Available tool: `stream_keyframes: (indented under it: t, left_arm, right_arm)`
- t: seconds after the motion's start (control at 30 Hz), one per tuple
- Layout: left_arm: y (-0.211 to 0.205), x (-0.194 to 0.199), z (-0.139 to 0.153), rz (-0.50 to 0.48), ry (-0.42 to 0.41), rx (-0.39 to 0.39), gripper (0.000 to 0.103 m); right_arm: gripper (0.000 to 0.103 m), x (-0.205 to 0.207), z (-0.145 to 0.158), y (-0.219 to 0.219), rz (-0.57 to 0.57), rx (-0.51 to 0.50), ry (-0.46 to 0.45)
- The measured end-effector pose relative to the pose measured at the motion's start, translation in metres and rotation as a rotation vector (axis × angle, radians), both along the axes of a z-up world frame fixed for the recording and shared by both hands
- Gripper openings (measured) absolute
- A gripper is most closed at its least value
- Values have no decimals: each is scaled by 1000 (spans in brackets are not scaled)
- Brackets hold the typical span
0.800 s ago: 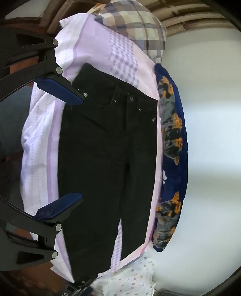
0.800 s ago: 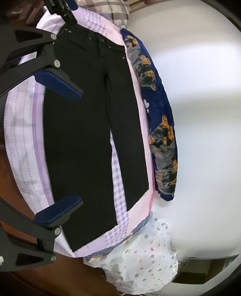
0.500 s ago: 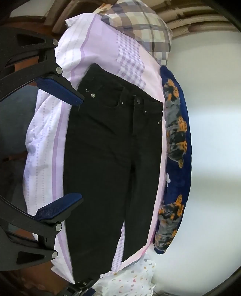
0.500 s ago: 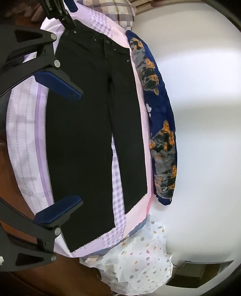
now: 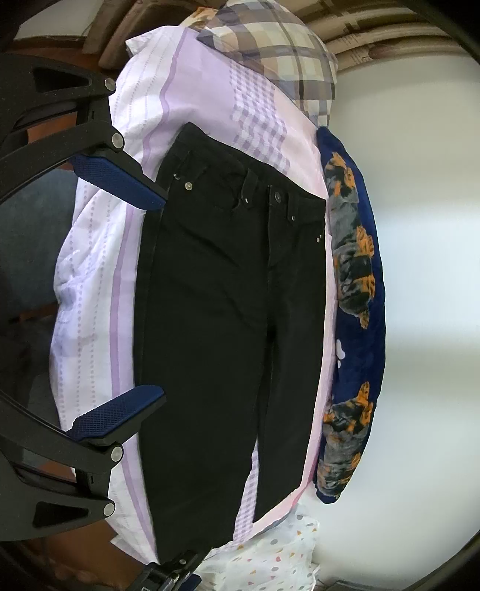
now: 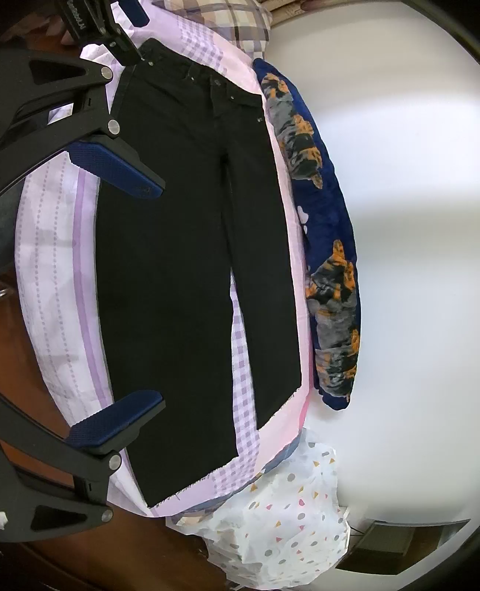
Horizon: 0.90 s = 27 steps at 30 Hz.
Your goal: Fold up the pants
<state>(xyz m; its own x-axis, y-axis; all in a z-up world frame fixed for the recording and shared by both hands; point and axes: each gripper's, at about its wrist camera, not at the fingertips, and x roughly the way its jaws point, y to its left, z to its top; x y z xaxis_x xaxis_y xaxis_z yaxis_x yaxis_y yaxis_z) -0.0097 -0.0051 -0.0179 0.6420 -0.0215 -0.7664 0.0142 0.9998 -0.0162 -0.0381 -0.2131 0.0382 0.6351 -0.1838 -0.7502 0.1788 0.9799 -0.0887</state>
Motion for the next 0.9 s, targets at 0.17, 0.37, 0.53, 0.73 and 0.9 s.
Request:
stream_keyframes:
  t: [0.17, 0.37, 0.53, 0.73, 0.9]
  left_arm:
    - [1, -1, -3, 3, 1, -5, 96]
    - [6, 1, -8, 14, 17, -14, 96]
    - [7, 4, -12, 17, 29, -15, 96]
    - [8, 5, -15, 16, 30, -13, 96]
    - [8, 5, -17, 15, 28, -3, 96]
  right_arm:
    - [103, 3, -4, 0, -9, 18, 18]
    - [103, 8, -11, 5, -11, 24, 45]
    - [103, 10, -16, 13, 5, 3, 47]
    - [103, 10, -20, 13, 4, 11, 50]
    - [103, 13, -24, 13, -4, 7, 65]
